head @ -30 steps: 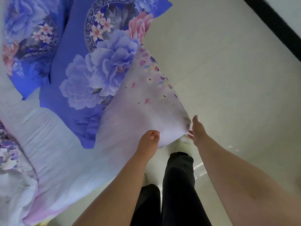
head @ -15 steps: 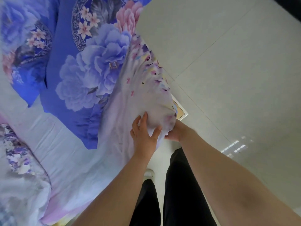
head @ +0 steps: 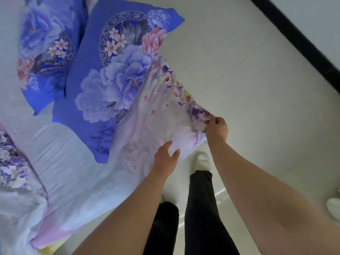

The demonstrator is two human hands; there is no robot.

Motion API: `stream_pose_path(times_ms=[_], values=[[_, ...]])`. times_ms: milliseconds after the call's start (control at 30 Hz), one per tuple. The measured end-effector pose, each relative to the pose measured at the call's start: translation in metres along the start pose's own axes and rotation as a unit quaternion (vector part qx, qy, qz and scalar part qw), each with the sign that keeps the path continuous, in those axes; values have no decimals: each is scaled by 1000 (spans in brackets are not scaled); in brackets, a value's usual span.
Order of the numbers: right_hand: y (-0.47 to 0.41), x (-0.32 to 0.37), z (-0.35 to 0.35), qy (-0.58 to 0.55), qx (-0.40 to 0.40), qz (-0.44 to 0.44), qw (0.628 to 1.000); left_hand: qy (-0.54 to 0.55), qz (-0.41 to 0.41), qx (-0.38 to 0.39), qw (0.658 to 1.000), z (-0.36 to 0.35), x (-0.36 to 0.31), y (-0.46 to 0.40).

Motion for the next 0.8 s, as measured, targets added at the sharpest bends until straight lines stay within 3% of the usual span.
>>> stream_pose_path(times_ms=[133, 333, 400, 533, 667, 800], values=[[6, 30, 10, 74, 22, 26, 997, 13, -29, 44, 999, -2, -21, 15], [50, 56, -35, 39, 138, -30, 989, 77, -93, 113, 986, 7, -65, 32], [75, 76, -63, 11, 189, -10, 982, 84, -109, 89, 987, 22, -76, 33], [119, 110, -112, -150, 317, 8, 936, 153, -41, -52, 986, 86, -53, 23], [107, 97, -115, -2, 238, 60, 969, 213, -36, -84, 973, 140, -36, 26], [103, 72, -139, 121, 230, 64, 964, 244, -75, -101, 962, 185, -41, 28]])
Point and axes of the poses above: each hand's wrist, its own y-axis away from the middle knuckle, its own z-axis out of the back of the hand, x = y × z, the point moved 10 cm from there along -y, towards the middle knuckle, and after that the axes turned 6 degrees about x, right-handed, at the moved point
